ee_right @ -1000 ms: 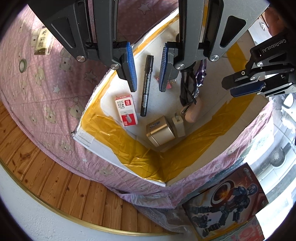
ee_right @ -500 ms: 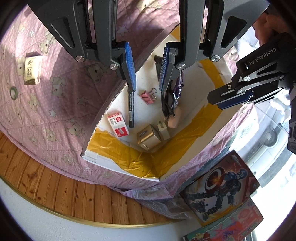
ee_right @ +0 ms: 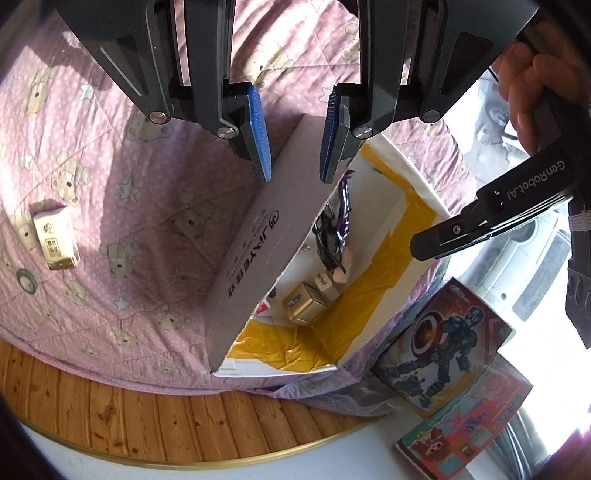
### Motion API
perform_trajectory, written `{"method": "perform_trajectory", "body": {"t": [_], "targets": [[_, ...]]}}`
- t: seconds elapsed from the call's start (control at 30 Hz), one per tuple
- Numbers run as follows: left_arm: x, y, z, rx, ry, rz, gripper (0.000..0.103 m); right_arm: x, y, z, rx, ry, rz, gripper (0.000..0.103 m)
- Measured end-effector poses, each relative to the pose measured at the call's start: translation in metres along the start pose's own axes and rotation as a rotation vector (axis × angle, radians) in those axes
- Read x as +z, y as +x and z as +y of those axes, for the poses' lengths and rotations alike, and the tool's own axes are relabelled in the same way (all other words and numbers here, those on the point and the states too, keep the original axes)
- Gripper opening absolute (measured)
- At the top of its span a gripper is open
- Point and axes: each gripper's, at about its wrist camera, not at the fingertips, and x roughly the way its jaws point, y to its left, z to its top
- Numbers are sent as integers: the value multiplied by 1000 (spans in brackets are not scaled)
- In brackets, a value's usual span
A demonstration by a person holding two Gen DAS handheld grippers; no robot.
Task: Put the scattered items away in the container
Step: 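Withdraw both tools from the box toward the tissue pack and tape roll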
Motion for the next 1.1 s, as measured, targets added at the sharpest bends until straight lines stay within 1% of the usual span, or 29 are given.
{"method": "perform_trajectory", "body": {"t": [0.23, 0.3, 0.4, 0.47, 0.6, 0.73, 0.87, 0.97, 1.1], "targets": [[-7, -6, -29, -9, 50, 1, 28, -35, -13, -30, 27, 113, -16, 30], [-10, -5, -38, -15, 66, 8, 29, -45, -16, -39, 32, 144, -17, 32], [-16, -2, -53, -47, 82, 21, 29, -59, -21, -54, 34, 189, -19, 32], [-19, 0, -63, -86, 82, 33, 37, -66, -25, -65, 30, 213, -25, 32], [-23, 10, -87, -150, 97, 69, 43, -76, -36, -90, 18, 267, -45, 32], [-26, 25, -113, -195, 117, 115, 49, -84, -48, -119, 1, 330, -71, 32], [-28, 46, -142, -247, 126, 176, 56, -84, -61, -151, -33, 374, -94, 32], [-25, 66, -165, -291, 123, 223, 60, -72, -75, -181, -72, 395, -117, 32], [-18, 95, -194, -311, 124, 266, 60, -49, -93, -222, -129, 404, -152, 34]]}}
